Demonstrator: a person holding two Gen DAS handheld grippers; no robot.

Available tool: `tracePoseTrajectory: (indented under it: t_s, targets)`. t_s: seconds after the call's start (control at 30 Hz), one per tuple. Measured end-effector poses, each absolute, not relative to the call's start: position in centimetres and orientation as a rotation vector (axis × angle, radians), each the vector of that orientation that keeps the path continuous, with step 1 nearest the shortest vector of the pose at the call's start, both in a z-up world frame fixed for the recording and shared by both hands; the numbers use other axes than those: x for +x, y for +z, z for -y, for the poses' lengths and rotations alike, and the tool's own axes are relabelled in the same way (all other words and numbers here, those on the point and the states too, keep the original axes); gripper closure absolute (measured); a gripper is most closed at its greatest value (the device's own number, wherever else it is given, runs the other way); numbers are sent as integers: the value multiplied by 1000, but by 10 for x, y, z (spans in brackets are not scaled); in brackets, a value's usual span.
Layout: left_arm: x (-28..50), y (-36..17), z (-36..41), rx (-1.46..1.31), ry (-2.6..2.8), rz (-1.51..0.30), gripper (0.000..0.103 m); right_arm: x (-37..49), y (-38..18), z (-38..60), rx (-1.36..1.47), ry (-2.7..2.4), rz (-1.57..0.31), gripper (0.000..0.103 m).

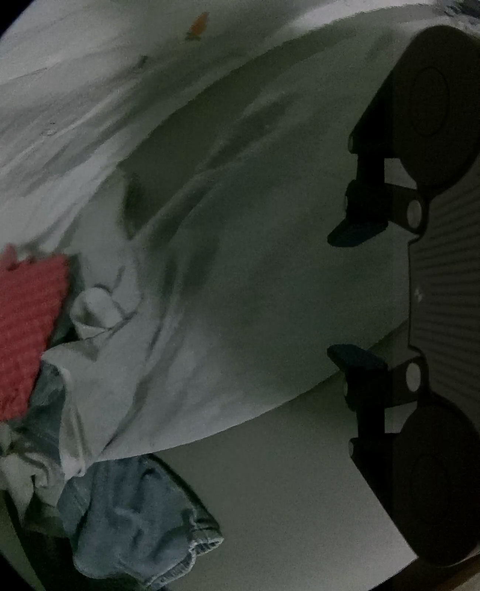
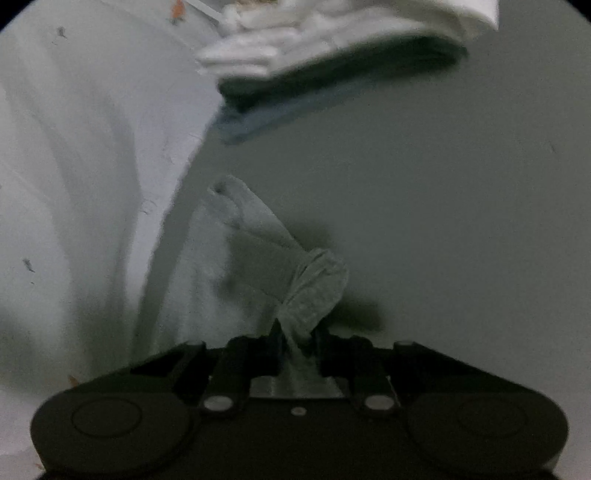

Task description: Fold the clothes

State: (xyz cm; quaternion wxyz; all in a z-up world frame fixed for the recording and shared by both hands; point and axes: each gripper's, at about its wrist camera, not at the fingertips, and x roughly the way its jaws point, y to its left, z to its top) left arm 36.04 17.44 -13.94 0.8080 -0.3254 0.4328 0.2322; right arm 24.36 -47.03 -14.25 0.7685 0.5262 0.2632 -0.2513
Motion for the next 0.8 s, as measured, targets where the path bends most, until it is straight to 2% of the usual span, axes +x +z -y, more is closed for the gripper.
tracePoseTrajectory:
  t_s: [0.23,0.67,0.7,0.73,0.77,0.8]
  targets:
    - [342,-151,-185,-694,556,-898,44,210,-112,530,1068,-759,-458,90]
    - [342,-166,-192,-689,674,-873,46,200,-141,531,1185,-780,-464,90]
    - [343,-166,-192,-681,690,-872,57,198,-142,531,1189,-779,-462,90]
    - [344,-166,-193,-672,706,-870,84,198,-142,531,1185,-777,-465,90]
    - [344,-167,-195,-679,714,-865,98,199,-143,531,1180,-776,-470,90]
    - [344,-168,-200,-703,713,-855,102,200,-144,530,1175,-775,-474,90]
